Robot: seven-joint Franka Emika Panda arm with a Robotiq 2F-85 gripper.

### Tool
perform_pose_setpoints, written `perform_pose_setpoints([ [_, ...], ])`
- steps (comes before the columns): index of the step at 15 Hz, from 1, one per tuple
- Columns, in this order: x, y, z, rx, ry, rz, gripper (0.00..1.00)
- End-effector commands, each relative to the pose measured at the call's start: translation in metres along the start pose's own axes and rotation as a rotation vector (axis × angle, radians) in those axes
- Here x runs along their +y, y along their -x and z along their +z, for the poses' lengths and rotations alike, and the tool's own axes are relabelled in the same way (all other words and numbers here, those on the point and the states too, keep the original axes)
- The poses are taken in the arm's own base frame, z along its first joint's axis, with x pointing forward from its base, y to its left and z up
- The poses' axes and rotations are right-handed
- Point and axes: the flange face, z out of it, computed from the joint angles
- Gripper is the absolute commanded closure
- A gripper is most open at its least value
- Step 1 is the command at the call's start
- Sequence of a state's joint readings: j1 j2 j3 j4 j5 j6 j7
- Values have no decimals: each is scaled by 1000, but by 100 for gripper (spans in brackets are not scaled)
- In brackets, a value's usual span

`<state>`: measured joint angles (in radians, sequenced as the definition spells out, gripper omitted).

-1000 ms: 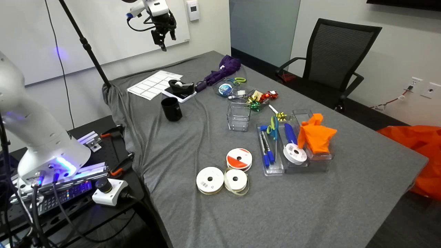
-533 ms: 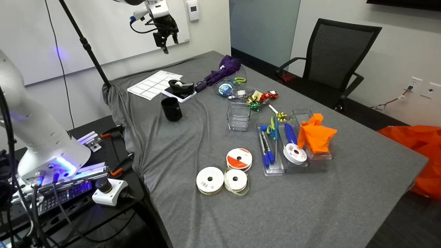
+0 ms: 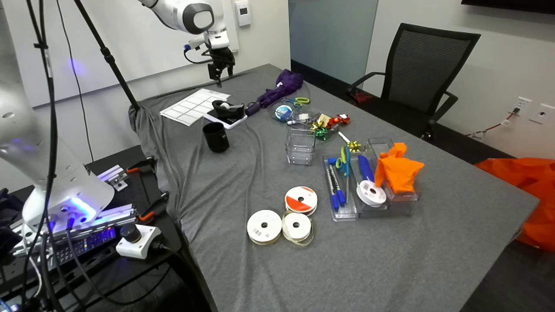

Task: Remove the tape dispenser from the black object

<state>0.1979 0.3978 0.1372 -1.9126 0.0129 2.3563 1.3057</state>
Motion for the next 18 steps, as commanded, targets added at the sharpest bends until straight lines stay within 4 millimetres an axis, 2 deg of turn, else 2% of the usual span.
perform_pose_setpoints([
  [1,-15,-3,38,-3,60,-11,0],
  [8,-14,8,90,-24,119,-79,0],
  [18,-4,11,130,12,160,-200,0],
])
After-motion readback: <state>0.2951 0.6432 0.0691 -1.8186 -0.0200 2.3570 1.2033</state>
